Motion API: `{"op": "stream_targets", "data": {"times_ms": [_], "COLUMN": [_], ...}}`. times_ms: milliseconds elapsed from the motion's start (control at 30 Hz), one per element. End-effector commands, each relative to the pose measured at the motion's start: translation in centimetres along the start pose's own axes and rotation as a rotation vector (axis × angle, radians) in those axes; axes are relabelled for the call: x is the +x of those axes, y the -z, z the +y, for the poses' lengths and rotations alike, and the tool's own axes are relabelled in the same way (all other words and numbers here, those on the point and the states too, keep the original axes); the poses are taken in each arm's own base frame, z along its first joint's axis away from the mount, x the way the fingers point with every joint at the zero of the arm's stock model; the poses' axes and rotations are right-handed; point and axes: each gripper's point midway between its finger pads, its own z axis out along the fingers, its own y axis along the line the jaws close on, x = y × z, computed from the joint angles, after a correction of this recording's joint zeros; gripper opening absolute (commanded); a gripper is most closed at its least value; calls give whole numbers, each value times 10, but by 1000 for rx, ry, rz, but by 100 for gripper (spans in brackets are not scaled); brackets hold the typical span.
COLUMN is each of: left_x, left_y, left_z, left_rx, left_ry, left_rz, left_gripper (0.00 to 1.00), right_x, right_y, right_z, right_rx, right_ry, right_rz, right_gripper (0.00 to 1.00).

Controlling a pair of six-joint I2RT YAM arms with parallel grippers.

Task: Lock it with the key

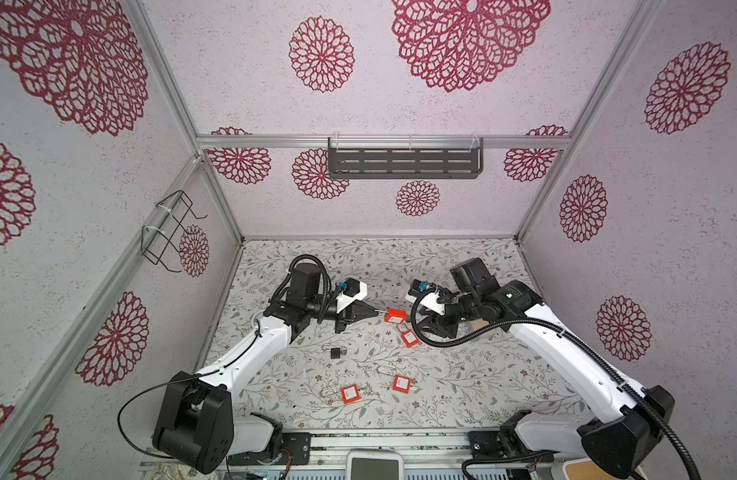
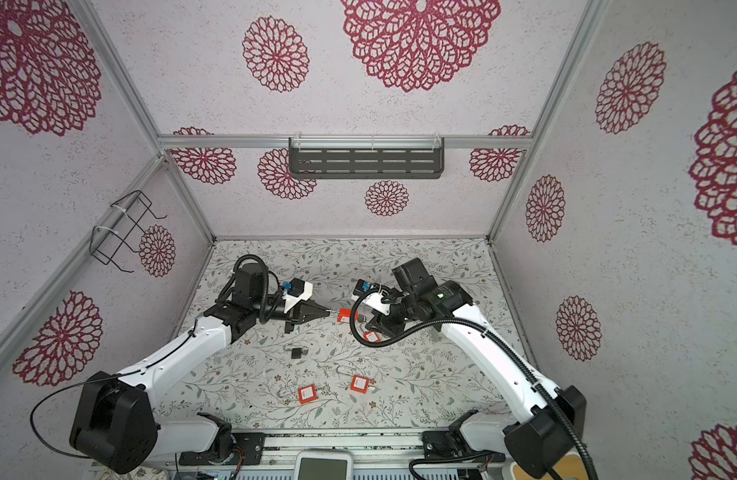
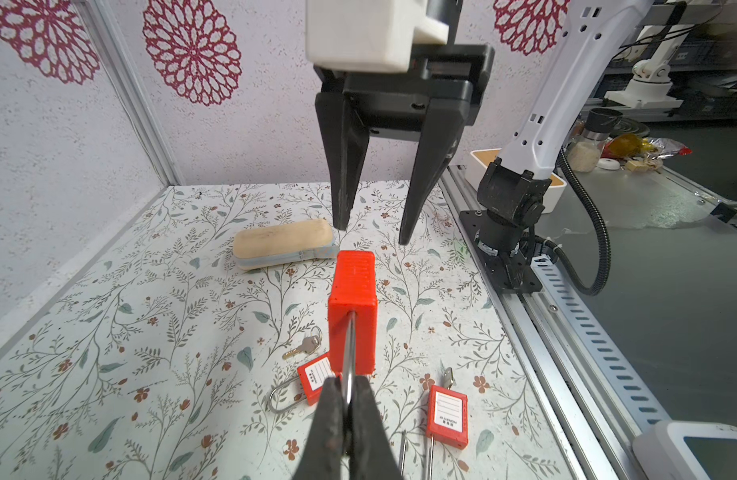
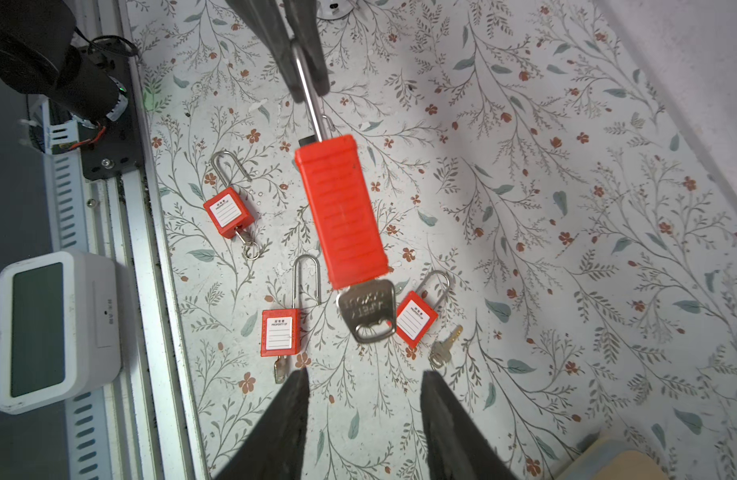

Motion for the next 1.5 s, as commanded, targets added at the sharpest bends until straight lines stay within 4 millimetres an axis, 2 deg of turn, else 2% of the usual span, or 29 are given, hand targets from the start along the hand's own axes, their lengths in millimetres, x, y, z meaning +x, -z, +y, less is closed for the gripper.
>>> {"op": "stream_targets", "data": {"times_ms": [0, 500, 667, 867, 1233, 1267, 1400, 1467], "left_x": [-17, -20, -20, -18, -19, -19, -19, -19], "left_y": [3, 1, -1, -4, -7, -7, -7, -6], "left_z": [-6, -9, -11, -14, -15, -14, -14, -14], "left_rx": [20, 39, 47, 55, 54, 52, 46, 44], "left_ry": [-51, -53, -53, -48, -49, -50, -56, -55], "left_rz": [-24, -27, -28, -24, -27, -26, -24, -24], "left_gripper": [0, 0, 0, 0, 0, 0, 0, 0], "right_x": [-11, -10, -13, -21, -25, -24, -20, -16], "right_y": [0, -18, -21, -18, -12, -11, -8, -6], "right_z": [6, -1, -6, -11, -11, -10, -8, -6], "right_rx": [-72, -111, -99, -58, -1, -2, -1, -3], "right_ry": [-8, -36, -34, -16, 41, 41, 33, 30], "right_rz": [-31, -3, -11, -61, -147, -148, -122, -103], "right_gripper": [45, 35, 35, 38, 29, 31, 51, 58]}}
